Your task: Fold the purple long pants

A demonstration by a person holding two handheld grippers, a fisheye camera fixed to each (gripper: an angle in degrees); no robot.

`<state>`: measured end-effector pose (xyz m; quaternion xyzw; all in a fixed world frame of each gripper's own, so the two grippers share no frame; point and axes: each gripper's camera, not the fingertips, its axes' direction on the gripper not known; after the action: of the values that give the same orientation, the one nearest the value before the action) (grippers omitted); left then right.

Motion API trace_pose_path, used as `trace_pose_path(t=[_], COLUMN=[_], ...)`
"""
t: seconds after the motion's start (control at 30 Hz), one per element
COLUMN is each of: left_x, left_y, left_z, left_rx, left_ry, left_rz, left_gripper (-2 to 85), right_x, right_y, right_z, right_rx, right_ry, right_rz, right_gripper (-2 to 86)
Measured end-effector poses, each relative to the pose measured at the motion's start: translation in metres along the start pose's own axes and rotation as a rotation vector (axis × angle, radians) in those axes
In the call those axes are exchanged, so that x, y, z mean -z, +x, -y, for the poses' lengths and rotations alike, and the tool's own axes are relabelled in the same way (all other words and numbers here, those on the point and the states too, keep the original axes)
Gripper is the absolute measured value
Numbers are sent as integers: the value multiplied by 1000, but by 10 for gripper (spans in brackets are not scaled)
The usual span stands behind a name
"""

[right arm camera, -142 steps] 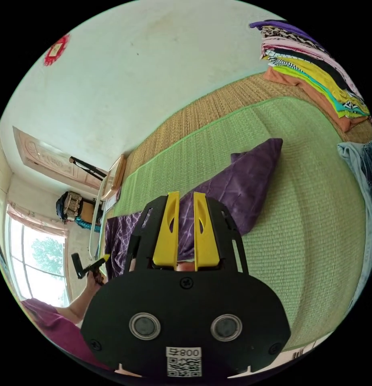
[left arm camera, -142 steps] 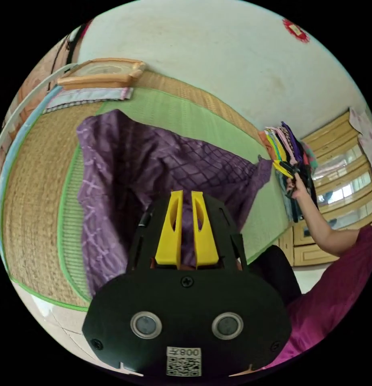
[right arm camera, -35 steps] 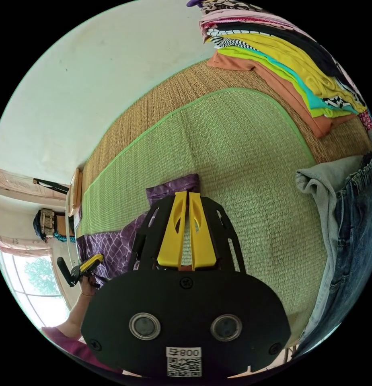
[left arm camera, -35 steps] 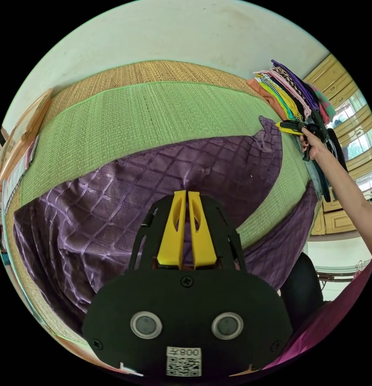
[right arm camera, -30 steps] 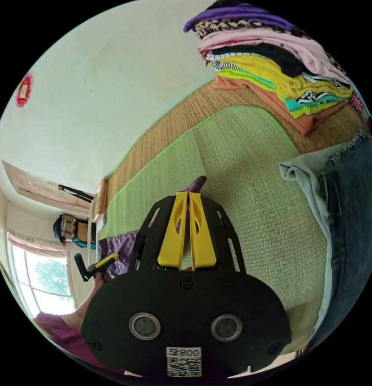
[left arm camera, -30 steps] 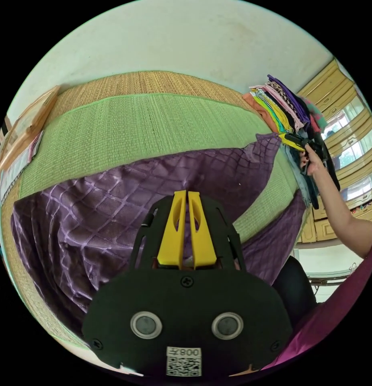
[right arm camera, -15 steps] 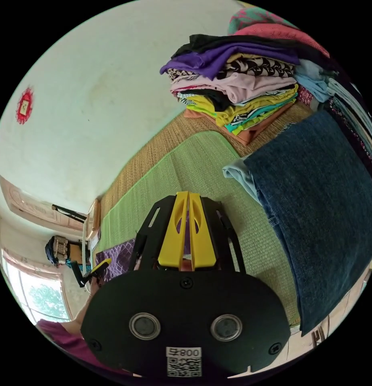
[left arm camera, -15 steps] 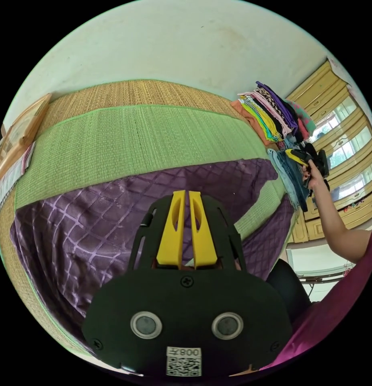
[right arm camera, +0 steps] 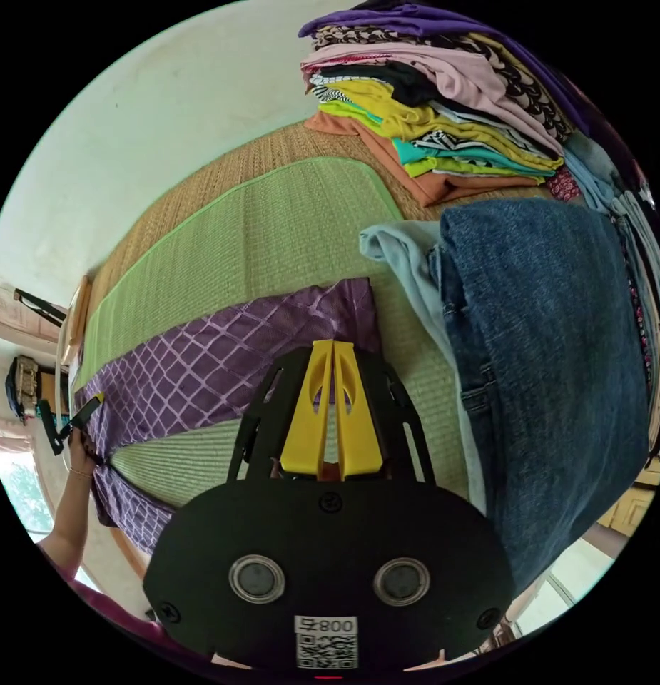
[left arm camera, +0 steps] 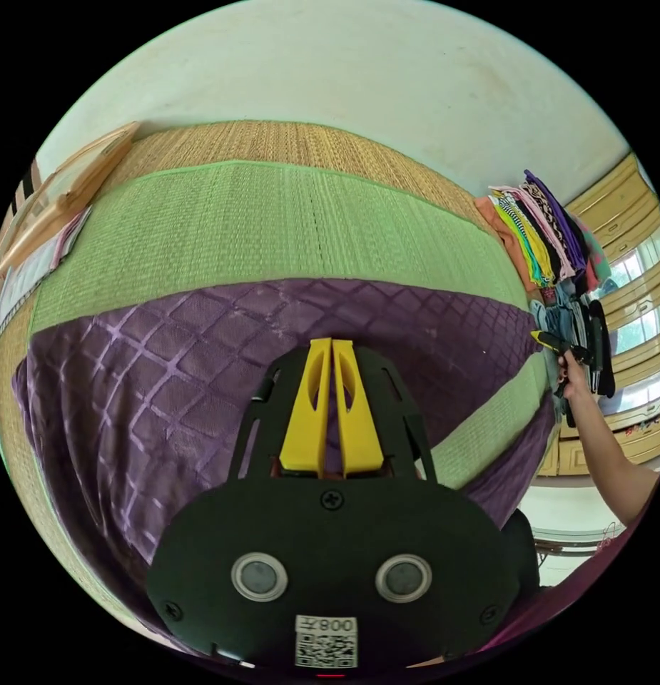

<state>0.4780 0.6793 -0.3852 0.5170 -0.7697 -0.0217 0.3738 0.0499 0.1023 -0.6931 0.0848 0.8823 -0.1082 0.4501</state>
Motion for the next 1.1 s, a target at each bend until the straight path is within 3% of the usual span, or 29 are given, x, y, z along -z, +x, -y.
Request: trace_pose_path(t=[0.23, 0.4, 0.5, 0.57, 0.63, 0.87, 0.97, 1.1], left_x=[44, 110, 127, 129, 130, 153, 187, 207], left_y=[-36, -114, -170, -200, -224, -260, -266, -312], left_z=[-45, -129, -150, -154, -154, -140, -157, -182], left_rx=[-26, 96, 207, 278, 313, 253, 202, 328], left_ry=[62, 110, 77, 48, 65, 53, 150, 128], left_rz=[-62, 141, 231, 286, 225, 173, 136, 253], left_gripper=[1, 1, 2, 2, 2, 1, 1, 0], right_x=[70, 113, 111, 105, 91, 112, 132, 154], right_y=[-34, -103, -185, -236, -282, -289, -287, -296], right_z=[26, 16, 17, 16, 21, 54, 66, 87], right_rx=[32, 157, 367, 483, 553, 470, 443, 411], right_ry=[69, 137, 41, -8, -78, -112, -108, -104], right_rz=[-27, 180, 293, 262, 210, 193, 171, 135], right_gripper=[0, 0, 0, 0, 0, -1, -1, -1])
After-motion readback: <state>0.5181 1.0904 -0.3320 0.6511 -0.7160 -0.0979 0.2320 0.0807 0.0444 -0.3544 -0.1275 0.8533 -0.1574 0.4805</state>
